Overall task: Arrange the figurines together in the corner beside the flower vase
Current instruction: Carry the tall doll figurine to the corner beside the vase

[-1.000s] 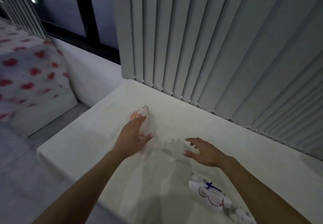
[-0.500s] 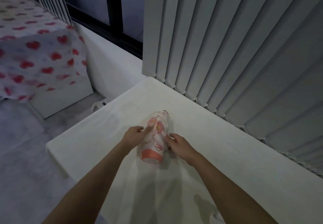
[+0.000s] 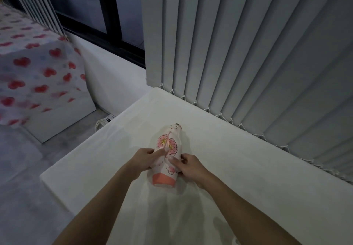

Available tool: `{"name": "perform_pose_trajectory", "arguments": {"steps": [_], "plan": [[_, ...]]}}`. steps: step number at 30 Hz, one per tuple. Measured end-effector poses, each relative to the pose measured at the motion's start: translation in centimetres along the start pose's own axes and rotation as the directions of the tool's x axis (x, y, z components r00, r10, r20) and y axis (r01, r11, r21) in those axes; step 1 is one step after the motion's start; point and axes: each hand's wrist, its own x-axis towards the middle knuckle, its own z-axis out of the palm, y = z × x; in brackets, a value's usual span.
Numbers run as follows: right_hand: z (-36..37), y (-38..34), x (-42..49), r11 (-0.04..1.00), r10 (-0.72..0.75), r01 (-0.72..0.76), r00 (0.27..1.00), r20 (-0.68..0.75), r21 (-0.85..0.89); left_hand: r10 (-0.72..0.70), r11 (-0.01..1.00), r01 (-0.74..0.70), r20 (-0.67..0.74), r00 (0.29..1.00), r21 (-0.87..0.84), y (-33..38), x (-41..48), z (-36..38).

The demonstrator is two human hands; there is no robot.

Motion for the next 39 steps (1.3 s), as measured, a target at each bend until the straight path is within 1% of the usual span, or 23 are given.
{"name": "perform_pose_trajectory", "arguments": {"steps": [3, 8, 12, 15, 20, 25, 30, 34, 39], "plan": [[-1.3, -0.1, -1.3, 0.998, -0.057, 0.057, 0.998, 0.015, -0.002, 0.068, 0.998, -0.068, 0.03, 0.997, 0.007, 0.4, -0.6, 0.9], [-4.1, -0.6, -3.9, 0.992, -0.11, 0.107, 0.993, -0.04, -0.065, 0.177, 0.984, -0.178, 0.131, 0.975, -0.002, 1.9, -2.2, 3.1], [-5.9, 0.0, -6.6, 0.986, -0.135, 0.123, 0.985, -0.103, -0.112, 0.264, 0.965, -0.259, 0.191, 0.945, -0.052, 1.9, -3.9, 5.4], [-6.7, 1.2, -8.7, 0.982, -0.128, 0.107, 0.982, -0.138, -0.154, 0.311, 0.95, -0.3, 0.22, 0.924, -0.085, 0.8, -5.1, 7.2], [-7.1, 3.1, -12.2, 0.981, -0.099, 0.064, 0.977, -0.188, -0.183, 0.354, 0.935, -0.337, 0.276, 0.894, -0.109, -1.7, -7.1, 9.2], [-6.6, 4.2, -14.5, 0.983, -0.084, 0.045, 0.972, -0.218, -0.179, 0.407, 0.909, -0.413, 0.307, 0.86, -0.049, -3.3, -8.8, 9.9], [-5.5, 4.1, -15.2, 0.956, -0.095, 0.016, 0.961, -0.258, -0.293, 0.442, 0.879, -0.477, 0.362, 0.82, 0.007, -3.6, -9.3, 9.4], [-4.7, 4.1, -15.4, 0.929, -0.112, 0.008, 0.958, -0.263, -0.369, 0.433, 0.871, -0.488, 0.385, 0.815, 0.054, -4.1, -9.2, 9.0], [-4.3, 4.2, -15.5, 0.912, -0.118, 0.001, 0.958, -0.261, -0.41, 0.446, 0.865, -0.498, 0.36, 0.819, 0.06, -5.3, -9.3, 8.9]]}}
